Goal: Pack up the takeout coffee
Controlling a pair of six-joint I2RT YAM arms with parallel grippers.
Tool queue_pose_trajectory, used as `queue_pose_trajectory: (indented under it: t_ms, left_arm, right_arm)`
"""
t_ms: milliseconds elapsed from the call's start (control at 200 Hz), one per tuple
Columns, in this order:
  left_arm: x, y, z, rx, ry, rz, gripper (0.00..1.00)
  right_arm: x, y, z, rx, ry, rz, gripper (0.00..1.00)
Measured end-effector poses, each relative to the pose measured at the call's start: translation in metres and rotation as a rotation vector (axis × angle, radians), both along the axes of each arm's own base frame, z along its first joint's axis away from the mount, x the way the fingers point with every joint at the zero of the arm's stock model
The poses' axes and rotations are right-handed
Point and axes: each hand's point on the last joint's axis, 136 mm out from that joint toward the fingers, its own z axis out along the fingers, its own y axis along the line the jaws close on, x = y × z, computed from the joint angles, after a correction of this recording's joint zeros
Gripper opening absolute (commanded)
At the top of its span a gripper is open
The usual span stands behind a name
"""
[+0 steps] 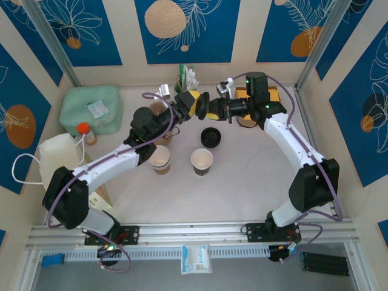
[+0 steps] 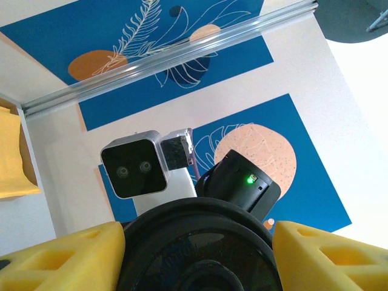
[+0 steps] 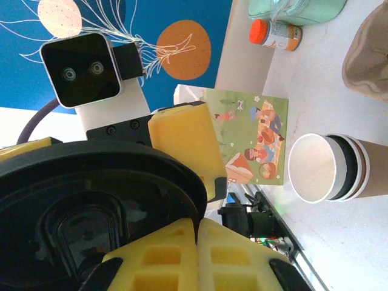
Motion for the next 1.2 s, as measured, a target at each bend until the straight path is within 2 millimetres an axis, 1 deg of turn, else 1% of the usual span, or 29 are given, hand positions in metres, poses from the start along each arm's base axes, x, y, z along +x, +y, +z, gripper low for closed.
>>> queue_pose_trajectory:
  t_ms: [295,615,715,880,975,1200]
  left_arm:
    - [-0.001,-0.001,-0.001,0.007,-0.004,-0.003,0.75]
    - [0.000,-0.002,-0.008,0.053,-0.012,0.004,0.75]
    - [-0.002,-0.001,-0.012,0.089,-0.018,0.010,0.77]
    - [-0.006,0.002,-0.013,0.143,-0.040,0.021,0.80]
    - [-0.006,0.002,-0.018,0.167,-0.036,0.023,0.81]
    - [-0.005,0.002,-0.021,0.176,-0.026,0.022,0.81]
  right_arm:
    - [0.000,-0.001,-0.001,-0.013,0.001,-0.004,0.00]
    - [0.000,-0.003,-0.007,-0.046,0.001,-0.020,0.00]
    - [0.000,-0.004,-0.010,-0.062,0.007,-0.029,0.00]
    - [0.000,-0.004,-0.009,-0.071,-0.004,-0.029,0.00]
    - [0.000,-0.004,-0.007,-0.071,-0.013,-0.028,0.00]
    - [-0.001,-0.002,-0.007,-0.074,-0.014,-0.026,0.00]
